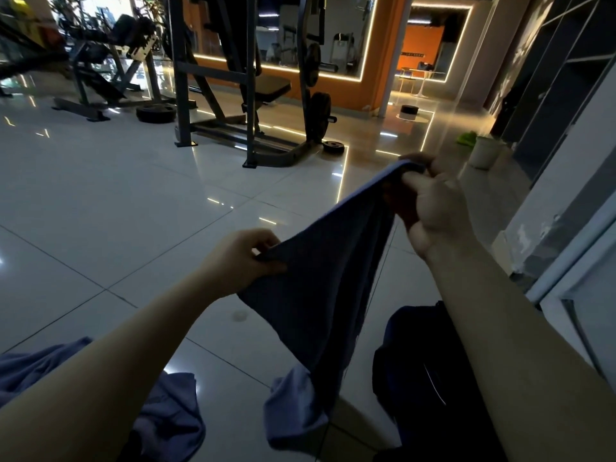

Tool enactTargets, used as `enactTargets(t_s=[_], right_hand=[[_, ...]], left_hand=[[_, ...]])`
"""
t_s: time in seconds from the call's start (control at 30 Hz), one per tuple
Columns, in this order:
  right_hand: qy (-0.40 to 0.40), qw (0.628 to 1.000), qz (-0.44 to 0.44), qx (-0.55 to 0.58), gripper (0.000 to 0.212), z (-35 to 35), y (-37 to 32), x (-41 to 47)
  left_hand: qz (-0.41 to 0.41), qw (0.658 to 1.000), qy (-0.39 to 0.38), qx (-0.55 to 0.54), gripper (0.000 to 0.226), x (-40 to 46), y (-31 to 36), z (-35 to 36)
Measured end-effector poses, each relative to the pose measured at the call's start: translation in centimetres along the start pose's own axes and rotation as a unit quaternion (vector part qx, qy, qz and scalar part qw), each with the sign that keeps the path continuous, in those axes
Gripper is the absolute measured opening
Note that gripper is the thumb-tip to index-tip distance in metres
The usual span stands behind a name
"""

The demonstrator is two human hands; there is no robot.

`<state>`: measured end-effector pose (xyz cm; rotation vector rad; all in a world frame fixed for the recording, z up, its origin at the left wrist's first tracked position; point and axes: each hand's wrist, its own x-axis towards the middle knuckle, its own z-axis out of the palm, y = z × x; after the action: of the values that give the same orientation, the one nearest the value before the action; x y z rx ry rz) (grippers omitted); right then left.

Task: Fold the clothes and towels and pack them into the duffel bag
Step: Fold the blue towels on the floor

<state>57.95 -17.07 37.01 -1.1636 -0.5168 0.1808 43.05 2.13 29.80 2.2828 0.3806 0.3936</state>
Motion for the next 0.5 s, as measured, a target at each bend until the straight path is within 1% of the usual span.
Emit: enactTargets(t_s=[0.07,0.13,0.17,0.2,0.27,0.3,0.37,0.4,0.5], right_hand=[[0.05,0.996,-0.016,-0.07,0.031,-1.7,0.9,0.8],[0.095,0.991,-0.009,-0.093,0.028,-3.3,2.0,1.5],[0.112,0.99,0.001,-0.082,0.026,-4.0,2.3,1.7],[0.119,0.99,0.009,-0.068,0.023,-4.6,2.6,2.0],[0.104,0.993,0.019,-0.056,0.021,-5.3,2.9,2.3],[0.087,0.994,0.024,-0.054,0.02,-5.4,3.0,2.4],[0.056,0.997,0.03,-0.033,0.02,-5.3,3.2,2.5],[0.045,0.998,0.033,-0.012,0.02,-5.2,3.3,2.5],[0.019,0.997,0.056,0.057,0.02,-4.7,3.3,2.3]], left_hand=[[0.029,0.998,0.059,0.003,0.027,-0.4,0.4,-0.2],[0.076,0.993,0.093,-0.011,0.032,-1.4,2.0,0.2],[0.111,0.99,0.088,-0.005,0.031,-2.1,2.9,0.7],[0.162,0.984,0.072,0.014,0.027,-3.0,3.9,1.5],[0.266,0.961,0.015,0.074,0.009,-4.8,5.1,4.0],[0.29,0.953,-0.007,0.091,0.016,-5.5,5.5,5.2],[0.289,0.952,-0.044,0.091,0.025,-6.6,5.9,7.5],[0.289,0.952,-0.047,0.085,0.027,-6.8,6.0,8.4],[0.264,0.961,-0.079,0.038,0.033,-7.2,6.5,10.4]])
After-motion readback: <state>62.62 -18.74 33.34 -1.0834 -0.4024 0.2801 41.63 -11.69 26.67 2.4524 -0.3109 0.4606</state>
